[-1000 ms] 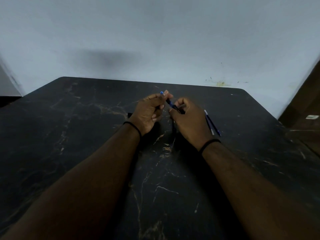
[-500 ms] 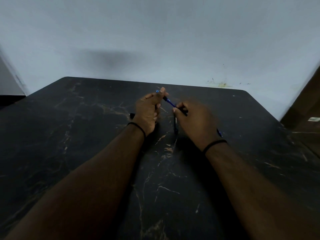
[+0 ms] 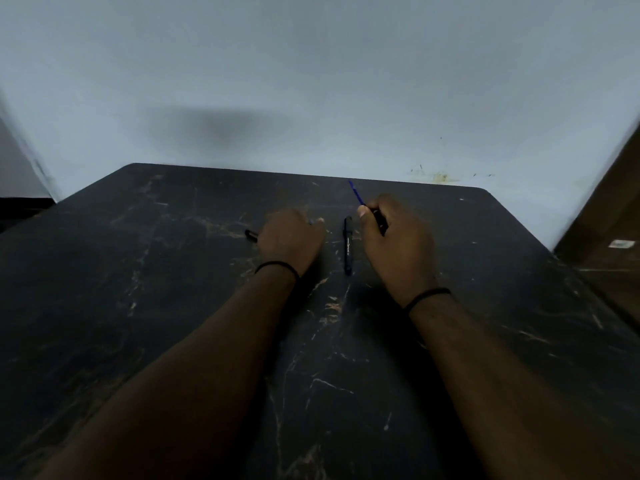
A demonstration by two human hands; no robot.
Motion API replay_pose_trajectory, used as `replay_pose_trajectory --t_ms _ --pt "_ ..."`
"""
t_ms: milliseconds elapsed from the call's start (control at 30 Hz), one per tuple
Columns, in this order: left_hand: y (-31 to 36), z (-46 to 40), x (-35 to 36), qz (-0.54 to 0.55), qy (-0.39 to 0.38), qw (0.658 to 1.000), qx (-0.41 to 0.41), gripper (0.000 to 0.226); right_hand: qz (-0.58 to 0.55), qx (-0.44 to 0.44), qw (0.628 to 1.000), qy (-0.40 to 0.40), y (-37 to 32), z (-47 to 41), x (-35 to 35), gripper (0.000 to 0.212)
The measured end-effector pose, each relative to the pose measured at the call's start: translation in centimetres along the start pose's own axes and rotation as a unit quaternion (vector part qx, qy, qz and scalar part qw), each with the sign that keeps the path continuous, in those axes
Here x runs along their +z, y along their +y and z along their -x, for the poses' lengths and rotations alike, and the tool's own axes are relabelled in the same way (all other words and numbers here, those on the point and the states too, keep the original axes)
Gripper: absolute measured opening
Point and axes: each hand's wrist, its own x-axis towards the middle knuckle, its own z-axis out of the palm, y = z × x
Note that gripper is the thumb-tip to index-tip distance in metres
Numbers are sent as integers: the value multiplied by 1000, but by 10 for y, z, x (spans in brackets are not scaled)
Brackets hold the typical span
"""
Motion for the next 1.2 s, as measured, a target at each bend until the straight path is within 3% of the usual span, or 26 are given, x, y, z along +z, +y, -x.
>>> replay_pose_trajectory --t_ms 133,300,367,467,600,733,900,1033,1200 --pt "1 -1 -3 -100 -25 995 4 31 -35 12 999 13 -3 2 2 23" --pt "-2 1 -2 -151 -27 988 11 33 -51 3 999 16 -4 4 5 21" --pt "3 2 -3 -114 13 993 15 31 -51 -2 998 26 -5 4 5 20" --pt "12 5 -5 34 83 989 117 20 -63 10 997 53 -8 2 4 20" --pt "22 16 -2 124 14 950 287 19 -94 -2 987 132 -11 0 -1 13" --pt "28 20 1 153 -58 929 332 39 -118 4 981 156 -13 -1 -3 13" --pt "31 20 0 136 -31 934 328 16 -123 -14 984 131 -16 1 1 11" --pt "25 15 3 65 7 956 285 17 -204 -65 960 182 -26 -3 -5 7" --pt "15 5 3 74 73 980 170 24 -232 -66 954 178 -32 -7 -12 29"
